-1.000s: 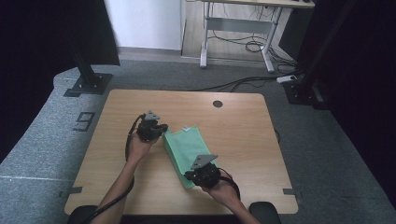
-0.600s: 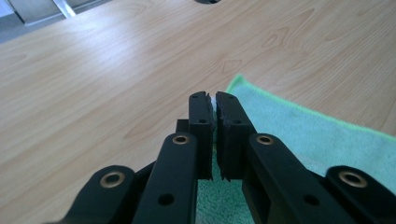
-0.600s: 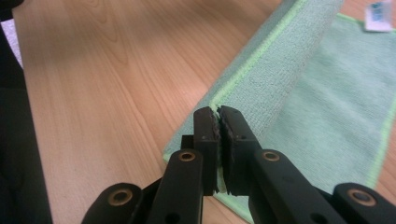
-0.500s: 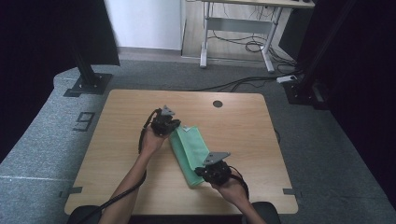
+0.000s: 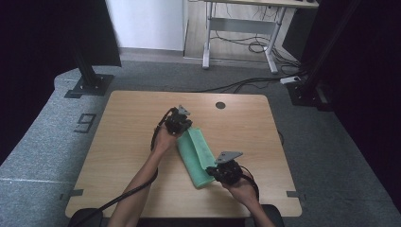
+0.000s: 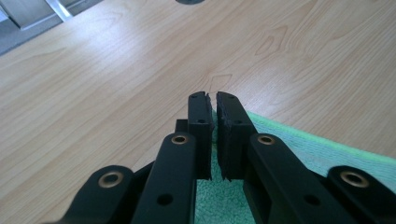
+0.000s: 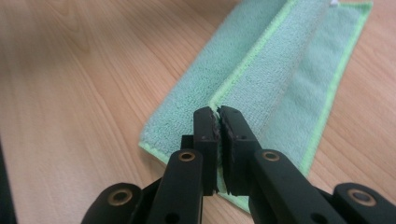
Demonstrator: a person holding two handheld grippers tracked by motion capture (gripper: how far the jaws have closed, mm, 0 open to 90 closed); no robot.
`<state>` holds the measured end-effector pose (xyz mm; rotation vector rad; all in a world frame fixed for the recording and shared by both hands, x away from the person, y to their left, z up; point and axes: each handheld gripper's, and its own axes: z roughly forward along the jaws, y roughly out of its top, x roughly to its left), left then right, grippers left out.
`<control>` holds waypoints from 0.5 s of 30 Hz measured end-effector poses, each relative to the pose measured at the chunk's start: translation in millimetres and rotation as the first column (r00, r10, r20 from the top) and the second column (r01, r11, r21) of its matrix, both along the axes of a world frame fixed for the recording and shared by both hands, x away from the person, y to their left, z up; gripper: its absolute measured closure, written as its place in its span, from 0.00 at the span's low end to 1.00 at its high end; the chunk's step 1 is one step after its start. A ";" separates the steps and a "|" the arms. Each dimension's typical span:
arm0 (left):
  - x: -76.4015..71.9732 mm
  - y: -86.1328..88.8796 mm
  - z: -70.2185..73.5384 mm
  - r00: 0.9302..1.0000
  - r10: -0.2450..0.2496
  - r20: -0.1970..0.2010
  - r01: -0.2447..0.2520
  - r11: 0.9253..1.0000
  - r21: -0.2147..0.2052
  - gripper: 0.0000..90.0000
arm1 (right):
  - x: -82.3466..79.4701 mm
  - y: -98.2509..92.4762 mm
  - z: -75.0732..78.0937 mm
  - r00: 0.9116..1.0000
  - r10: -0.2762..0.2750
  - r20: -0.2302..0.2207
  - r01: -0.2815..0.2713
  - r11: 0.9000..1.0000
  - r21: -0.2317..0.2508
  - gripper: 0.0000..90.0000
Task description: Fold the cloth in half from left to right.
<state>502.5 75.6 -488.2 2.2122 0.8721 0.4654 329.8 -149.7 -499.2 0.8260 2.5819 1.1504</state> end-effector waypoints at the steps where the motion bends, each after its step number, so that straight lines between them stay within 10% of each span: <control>1: 1.1 -1.2 -1.9 1.000 0.001 -0.003 -0.001 1.000 0.004 0.94 | 1.3 -0.9 -1.9 1.000 -0.002 -0.005 0.002 1.000 -0.002 0.94; 15: 11.4 -13.3 -29.0 0.999 0.008 -0.032 -0.007 0.999 0.044 0.93 | 10.0 -2.4 -18.7 0.999 -0.018 -0.043 0.017 0.999 -0.039 0.94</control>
